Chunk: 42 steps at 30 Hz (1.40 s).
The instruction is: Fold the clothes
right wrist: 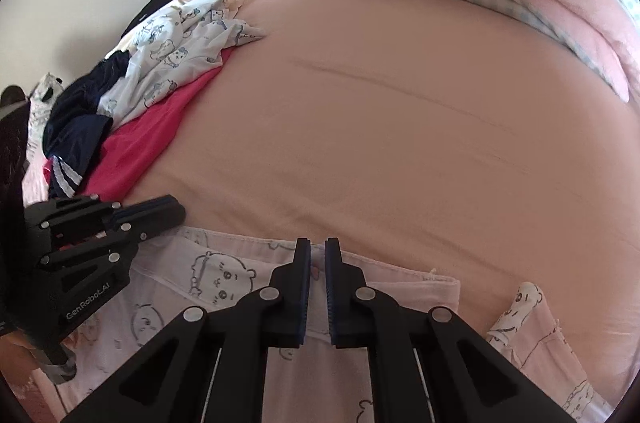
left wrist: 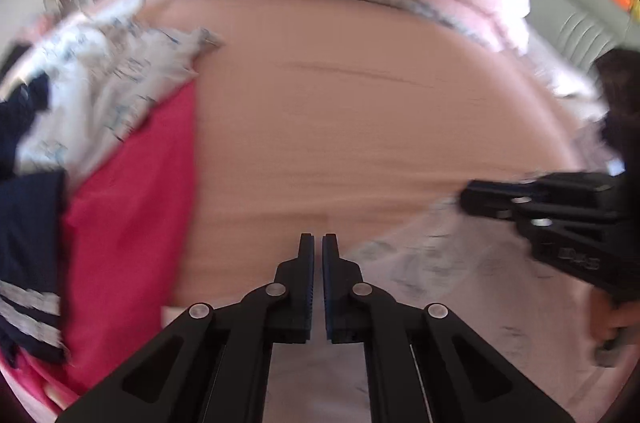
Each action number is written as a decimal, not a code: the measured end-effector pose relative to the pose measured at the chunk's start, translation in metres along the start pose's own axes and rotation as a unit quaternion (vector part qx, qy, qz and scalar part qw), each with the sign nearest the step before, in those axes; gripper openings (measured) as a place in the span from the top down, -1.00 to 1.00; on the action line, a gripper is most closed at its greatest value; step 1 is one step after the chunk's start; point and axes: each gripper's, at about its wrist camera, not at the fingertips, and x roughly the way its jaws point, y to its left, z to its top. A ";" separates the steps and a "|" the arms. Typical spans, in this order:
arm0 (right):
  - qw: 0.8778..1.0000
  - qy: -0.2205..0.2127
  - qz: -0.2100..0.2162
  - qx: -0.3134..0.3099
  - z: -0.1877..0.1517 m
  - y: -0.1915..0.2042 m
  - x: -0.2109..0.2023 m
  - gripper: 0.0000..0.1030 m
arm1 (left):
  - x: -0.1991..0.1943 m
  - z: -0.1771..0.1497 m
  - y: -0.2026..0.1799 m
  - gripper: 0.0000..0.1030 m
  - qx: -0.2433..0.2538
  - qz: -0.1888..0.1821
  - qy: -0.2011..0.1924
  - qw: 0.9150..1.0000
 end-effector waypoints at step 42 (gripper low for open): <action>0.990 0.085 -0.112 -0.027 -0.205 0.046 -0.104 0.14 | -0.076 -0.139 -0.063 -0.48 0.326 0.018 0.140 0.935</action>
